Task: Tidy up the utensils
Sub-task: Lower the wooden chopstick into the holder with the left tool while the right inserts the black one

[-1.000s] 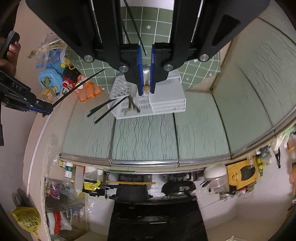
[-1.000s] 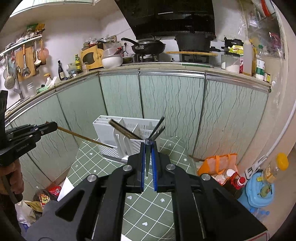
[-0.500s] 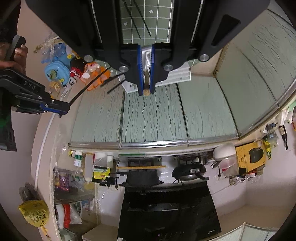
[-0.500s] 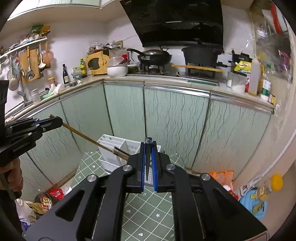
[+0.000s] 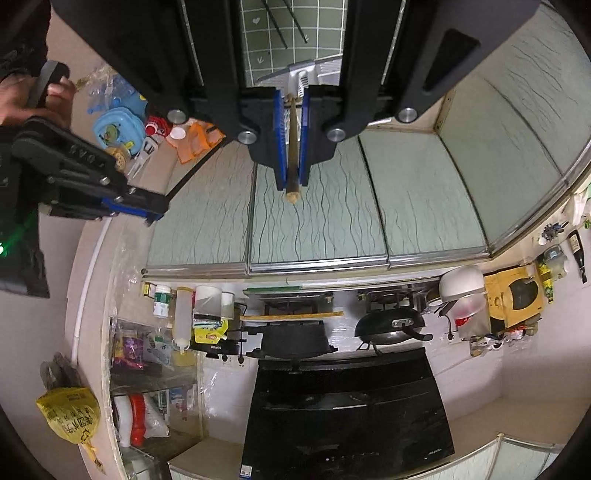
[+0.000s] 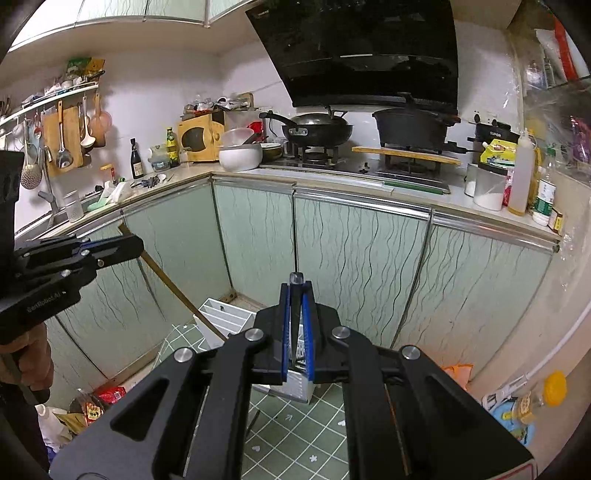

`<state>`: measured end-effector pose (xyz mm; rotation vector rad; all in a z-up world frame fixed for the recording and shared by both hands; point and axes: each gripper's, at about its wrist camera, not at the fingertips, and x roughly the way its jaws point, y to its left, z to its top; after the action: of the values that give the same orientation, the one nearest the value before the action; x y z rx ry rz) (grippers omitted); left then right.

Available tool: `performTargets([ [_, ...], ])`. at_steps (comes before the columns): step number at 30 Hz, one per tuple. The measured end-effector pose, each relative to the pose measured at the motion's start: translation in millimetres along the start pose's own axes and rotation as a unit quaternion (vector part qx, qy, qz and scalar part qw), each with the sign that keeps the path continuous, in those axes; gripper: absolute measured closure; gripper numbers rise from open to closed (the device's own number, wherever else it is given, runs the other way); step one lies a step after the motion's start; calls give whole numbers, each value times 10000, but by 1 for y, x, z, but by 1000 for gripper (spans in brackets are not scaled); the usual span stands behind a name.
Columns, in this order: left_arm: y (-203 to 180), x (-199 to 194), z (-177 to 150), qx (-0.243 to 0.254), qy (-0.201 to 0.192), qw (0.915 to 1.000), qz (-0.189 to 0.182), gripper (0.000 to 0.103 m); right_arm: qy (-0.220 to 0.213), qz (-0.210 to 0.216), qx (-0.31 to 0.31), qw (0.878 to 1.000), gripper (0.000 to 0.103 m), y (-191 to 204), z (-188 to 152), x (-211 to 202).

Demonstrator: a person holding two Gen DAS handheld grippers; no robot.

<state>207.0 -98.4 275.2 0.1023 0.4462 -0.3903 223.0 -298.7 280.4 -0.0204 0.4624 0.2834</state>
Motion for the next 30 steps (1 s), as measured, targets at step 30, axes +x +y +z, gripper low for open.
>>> performTargets([
  [30,-10,139,-47,-22,694,9968,-397,95,643,204,129,9976,97,-26,-54,117],
])
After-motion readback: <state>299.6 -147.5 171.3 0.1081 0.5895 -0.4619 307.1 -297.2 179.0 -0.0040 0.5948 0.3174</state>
